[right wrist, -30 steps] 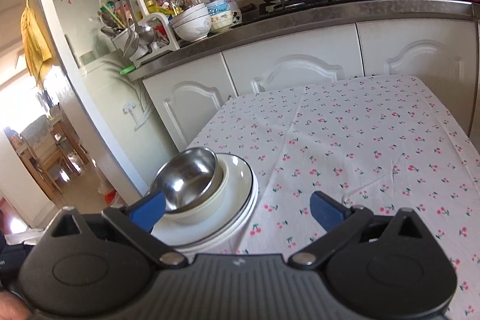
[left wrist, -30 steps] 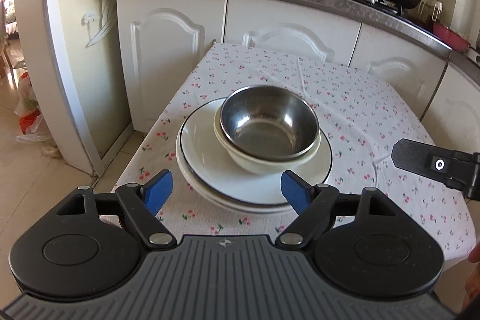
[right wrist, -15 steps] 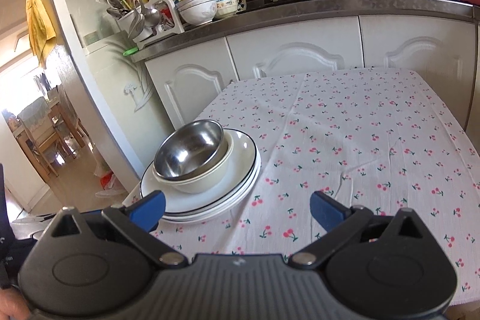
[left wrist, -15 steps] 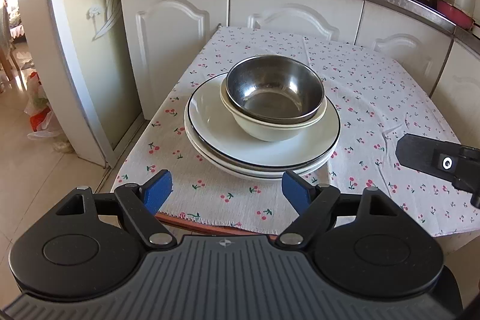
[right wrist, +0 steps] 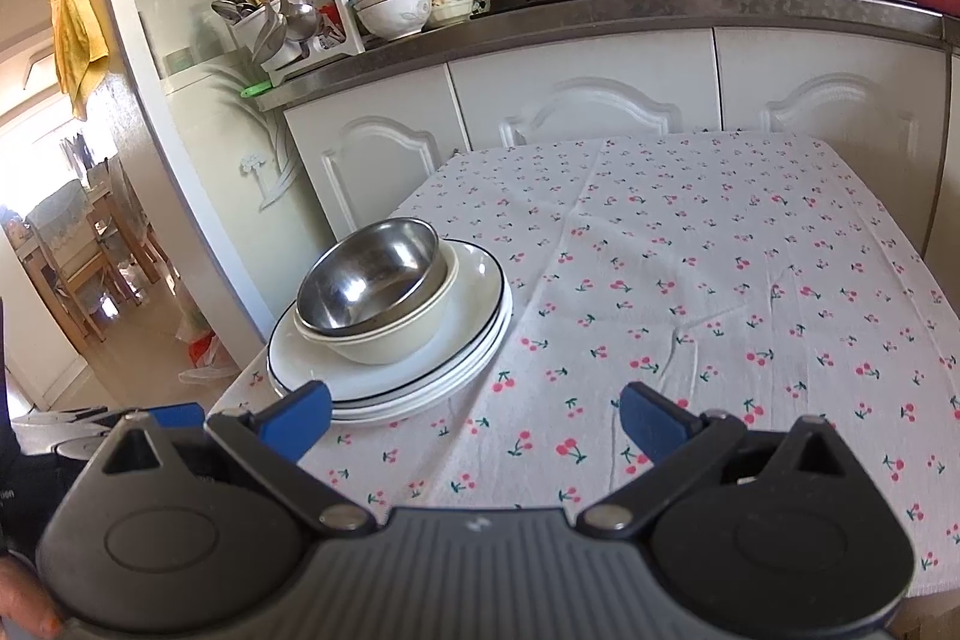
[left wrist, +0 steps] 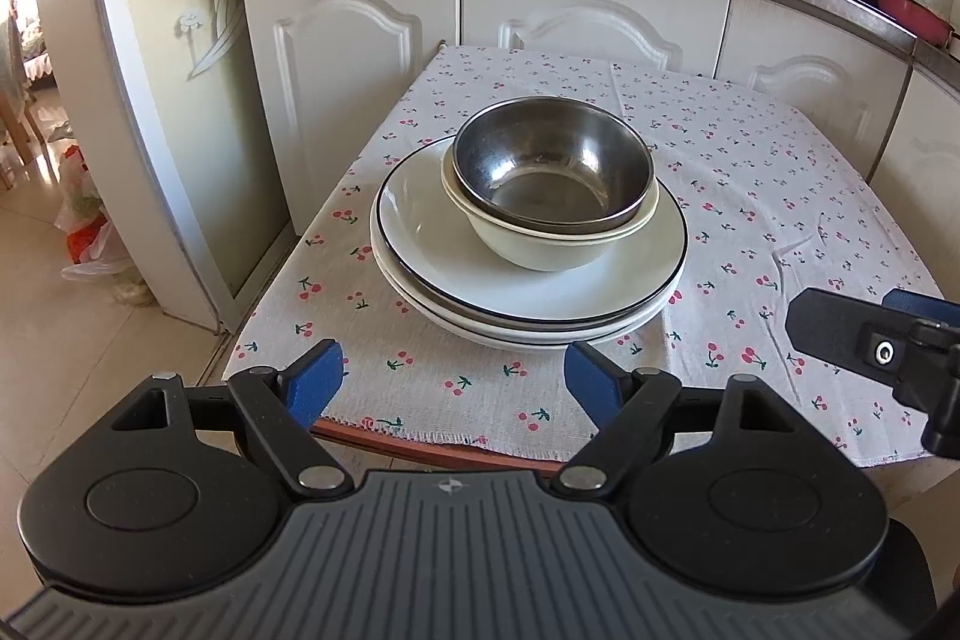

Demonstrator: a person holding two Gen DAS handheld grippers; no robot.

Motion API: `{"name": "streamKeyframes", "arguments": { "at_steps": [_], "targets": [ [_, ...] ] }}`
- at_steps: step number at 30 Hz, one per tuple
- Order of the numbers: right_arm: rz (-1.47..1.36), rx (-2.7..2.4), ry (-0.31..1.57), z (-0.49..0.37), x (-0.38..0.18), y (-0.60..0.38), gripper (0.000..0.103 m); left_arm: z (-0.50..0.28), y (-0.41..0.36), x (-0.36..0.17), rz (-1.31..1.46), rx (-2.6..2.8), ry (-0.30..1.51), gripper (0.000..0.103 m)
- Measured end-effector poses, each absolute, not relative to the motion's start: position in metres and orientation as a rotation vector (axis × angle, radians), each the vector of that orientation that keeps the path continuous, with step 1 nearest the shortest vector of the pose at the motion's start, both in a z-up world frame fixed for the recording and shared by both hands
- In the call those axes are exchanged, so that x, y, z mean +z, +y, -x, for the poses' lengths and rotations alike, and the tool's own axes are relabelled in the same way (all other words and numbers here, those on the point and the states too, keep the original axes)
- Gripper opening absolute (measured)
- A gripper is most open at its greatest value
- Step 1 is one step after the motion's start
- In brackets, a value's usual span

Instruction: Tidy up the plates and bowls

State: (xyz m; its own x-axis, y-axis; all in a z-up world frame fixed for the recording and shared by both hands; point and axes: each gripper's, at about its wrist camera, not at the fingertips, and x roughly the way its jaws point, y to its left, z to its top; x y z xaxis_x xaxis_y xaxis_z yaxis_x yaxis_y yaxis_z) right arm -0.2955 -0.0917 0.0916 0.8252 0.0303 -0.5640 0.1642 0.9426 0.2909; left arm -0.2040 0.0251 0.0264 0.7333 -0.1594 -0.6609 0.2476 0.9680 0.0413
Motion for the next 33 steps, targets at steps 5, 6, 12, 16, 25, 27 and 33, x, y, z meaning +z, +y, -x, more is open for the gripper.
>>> {"name": "streamKeyframes", "arguments": {
  "at_steps": [5, 6, 12, 16, 25, 27, 33],
  "targets": [
    [-0.340, -0.075, 0.599, 0.295, 0.090, -0.092, 0.101, 0.204, 0.025, 0.025, -0.130, -0.220, 0.721, 0.101],
    [-0.341, -0.075, 0.602, 0.294, 0.089, -0.093, 0.101, 0.205, 0.024, 0.025, -0.129, -0.219, 0.722, 0.101],
    [-0.338, -0.072, 0.609, 0.294, 0.086, -0.091, 0.101, 0.205, 0.021, 0.024, -0.138, -0.215, 0.722, 0.101],
    [-0.342, -0.076, 0.610, 0.294, 0.084, -0.091, 0.101, 0.205, 0.020, 0.021, -0.147, -0.213, 0.726, 0.101],
    [-0.361, -0.081, 0.621, 0.295, 0.078, -0.095, 0.101, 0.201, 0.020, 0.018, -0.160, -0.221, 0.732, 0.101],
    [-0.365, -0.083, 0.619, 0.296, 0.077, -0.096, 0.101, 0.201, 0.020, 0.018, -0.161, -0.220, 0.731, 0.101],
    [-0.374, -0.085, 0.616, 0.297, 0.077, -0.099, 0.101, 0.196, 0.024, 0.018, -0.163, -0.218, 0.731, 0.102]
  ]
}}
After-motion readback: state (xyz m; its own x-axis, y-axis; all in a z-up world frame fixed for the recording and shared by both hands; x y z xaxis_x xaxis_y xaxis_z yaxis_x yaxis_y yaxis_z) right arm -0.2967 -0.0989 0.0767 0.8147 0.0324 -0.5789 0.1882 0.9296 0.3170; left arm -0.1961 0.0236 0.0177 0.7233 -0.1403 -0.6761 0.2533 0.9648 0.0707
